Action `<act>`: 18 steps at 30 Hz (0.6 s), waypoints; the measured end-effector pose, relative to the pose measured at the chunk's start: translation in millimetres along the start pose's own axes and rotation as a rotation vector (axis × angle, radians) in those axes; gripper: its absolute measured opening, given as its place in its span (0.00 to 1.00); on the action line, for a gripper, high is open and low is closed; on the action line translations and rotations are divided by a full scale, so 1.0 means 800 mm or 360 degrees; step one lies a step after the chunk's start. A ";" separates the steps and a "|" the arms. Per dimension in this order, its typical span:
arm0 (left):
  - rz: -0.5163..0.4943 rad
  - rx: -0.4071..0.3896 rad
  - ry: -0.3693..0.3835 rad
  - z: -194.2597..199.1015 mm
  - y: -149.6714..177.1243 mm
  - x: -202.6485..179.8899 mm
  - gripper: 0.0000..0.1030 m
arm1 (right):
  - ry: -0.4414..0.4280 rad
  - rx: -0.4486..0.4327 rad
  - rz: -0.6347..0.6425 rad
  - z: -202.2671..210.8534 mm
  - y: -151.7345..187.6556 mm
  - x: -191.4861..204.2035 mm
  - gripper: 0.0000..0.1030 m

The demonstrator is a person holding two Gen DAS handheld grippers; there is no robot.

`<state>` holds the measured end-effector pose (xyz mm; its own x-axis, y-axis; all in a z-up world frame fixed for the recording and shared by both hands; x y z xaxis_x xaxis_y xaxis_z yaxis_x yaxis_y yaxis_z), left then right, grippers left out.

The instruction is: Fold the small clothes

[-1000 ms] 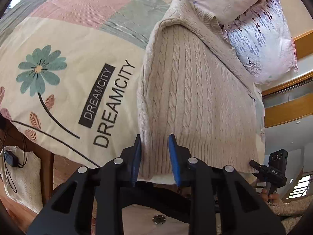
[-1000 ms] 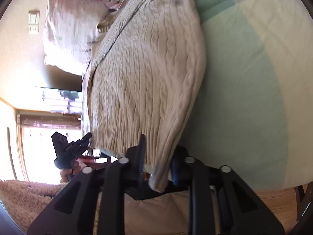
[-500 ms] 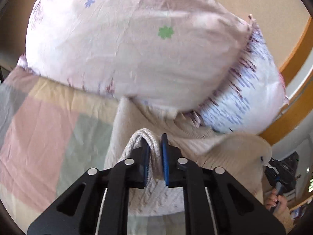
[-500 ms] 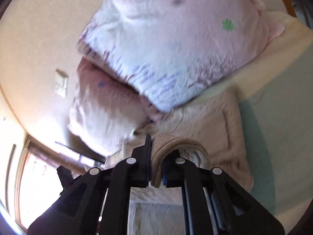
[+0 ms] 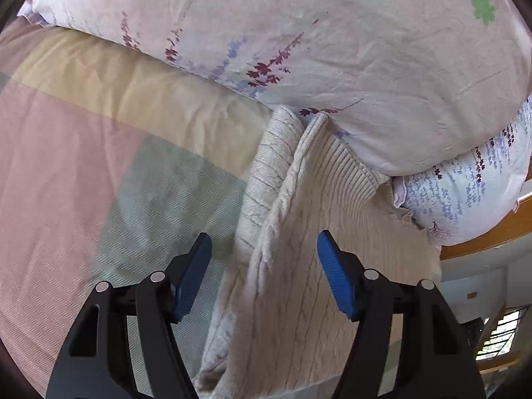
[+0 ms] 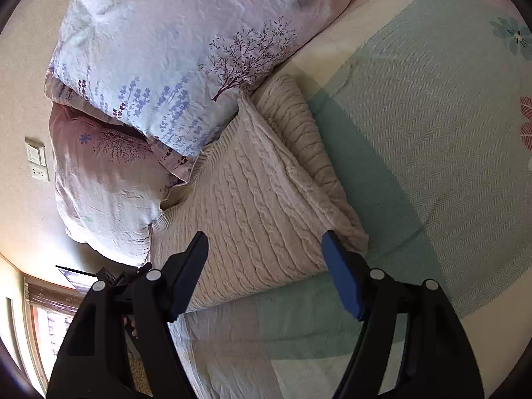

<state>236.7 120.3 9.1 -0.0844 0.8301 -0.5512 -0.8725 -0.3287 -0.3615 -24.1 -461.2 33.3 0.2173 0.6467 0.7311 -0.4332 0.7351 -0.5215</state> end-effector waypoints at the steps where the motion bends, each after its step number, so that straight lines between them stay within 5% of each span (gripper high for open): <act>1: -0.0009 -0.0020 -0.0004 -0.003 -0.001 -0.005 0.64 | 0.0008 0.0008 0.0013 -0.001 0.000 0.003 0.68; 2: -0.0030 -0.0047 0.0003 -0.006 -0.002 -0.009 0.56 | 0.0013 0.0014 0.0025 -0.001 -0.001 0.006 0.69; 3: -0.0019 -0.0015 0.0033 -0.014 -0.002 -0.012 0.24 | 0.0016 0.0018 0.0033 -0.002 -0.002 0.008 0.69; 5: 0.0054 -0.0018 0.0056 -0.019 0.000 -0.016 0.15 | 0.0013 0.0030 0.0041 -0.002 -0.006 0.008 0.70; 7: 0.0042 -0.0045 0.0071 -0.010 0.004 -0.037 0.14 | 0.0012 0.0033 0.0039 -0.001 -0.010 0.005 0.70; 12: -0.0106 -0.0049 0.0428 0.027 0.026 -0.176 0.13 | 0.0038 -0.0009 0.0034 0.019 -0.029 -0.013 0.70; 15: -0.0199 0.0059 0.0690 0.003 0.055 -0.291 0.13 | 0.0041 -0.0070 0.0016 0.034 -0.048 -0.030 0.70; 18: -0.0158 0.0305 0.0949 -0.071 0.098 -0.389 0.14 | 0.0049 -0.0117 -0.0021 0.042 -0.066 -0.045 0.70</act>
<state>221.5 -189.3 109.7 0.2359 0.4405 -0.8662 -0.9378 -0.1306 -0.3218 -38.1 -530.3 49.0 0.2497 0.6421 0.7248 -0.3652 0.7557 -0.5437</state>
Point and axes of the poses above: each gripper's, at about its wrist camera, not at the fingertips, and z roughly against the way its jaws point, x to its left, y to its underside, the point moved 1 cm from there along -z, roughly the way its jaws point, and after that the axes turned 5 degrees about -x, right-handed, at the moved point
